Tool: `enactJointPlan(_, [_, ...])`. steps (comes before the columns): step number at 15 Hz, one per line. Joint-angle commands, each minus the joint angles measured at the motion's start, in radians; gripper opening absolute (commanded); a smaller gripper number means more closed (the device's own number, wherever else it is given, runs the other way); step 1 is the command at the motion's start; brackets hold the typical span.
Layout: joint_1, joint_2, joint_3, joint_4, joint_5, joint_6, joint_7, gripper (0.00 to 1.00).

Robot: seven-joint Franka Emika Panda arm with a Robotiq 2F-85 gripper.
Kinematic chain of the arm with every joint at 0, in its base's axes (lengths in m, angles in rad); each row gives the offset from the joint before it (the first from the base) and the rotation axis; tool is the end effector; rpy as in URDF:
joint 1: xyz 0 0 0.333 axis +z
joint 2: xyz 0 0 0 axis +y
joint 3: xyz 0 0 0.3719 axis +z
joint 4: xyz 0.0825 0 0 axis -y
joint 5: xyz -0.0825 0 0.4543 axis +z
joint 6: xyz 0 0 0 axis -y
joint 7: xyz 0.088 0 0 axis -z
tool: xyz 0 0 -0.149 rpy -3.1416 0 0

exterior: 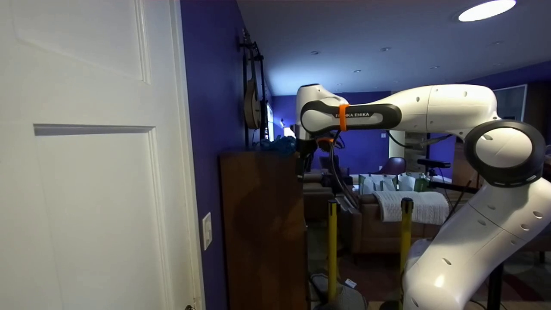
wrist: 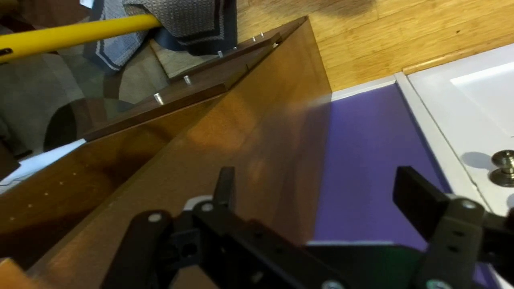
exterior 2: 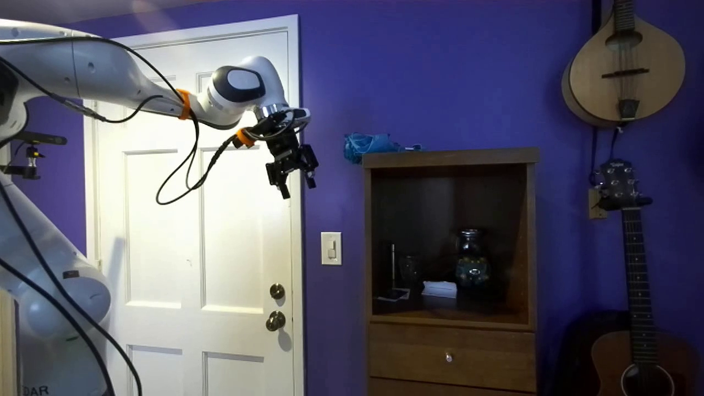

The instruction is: Pick up the blue umbrella and hang it on the bottom hook on the door

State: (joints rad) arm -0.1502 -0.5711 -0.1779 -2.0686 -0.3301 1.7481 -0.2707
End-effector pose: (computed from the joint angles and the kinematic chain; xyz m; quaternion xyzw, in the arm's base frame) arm 0.3974 -0.2029 0.6817 0.9858 -0.0112 0.0822 0.1461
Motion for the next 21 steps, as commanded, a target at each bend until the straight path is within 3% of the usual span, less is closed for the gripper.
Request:
enactJointPlan(1, [-0.034,0.003,0.049,0.083,-0.102,-0.024,0.091,1.0])
enactJointPlan(6, [-0.054,0.006,0.078,0.16,-0.298,0.045,0.131,1.0])
enactJointPlan(7, [-0.025,0.001,0.054,0.134,-0.248,0.023,0.11,1.0])
enactJointPlan(14, [-0.023,0.007,0.052,0.138,-0.252,0.025,0.111,1.0])
enactJointPlan(21, [-0.032,0.029,0.001,0.215,-0.223,0.17,0.16,1.0])
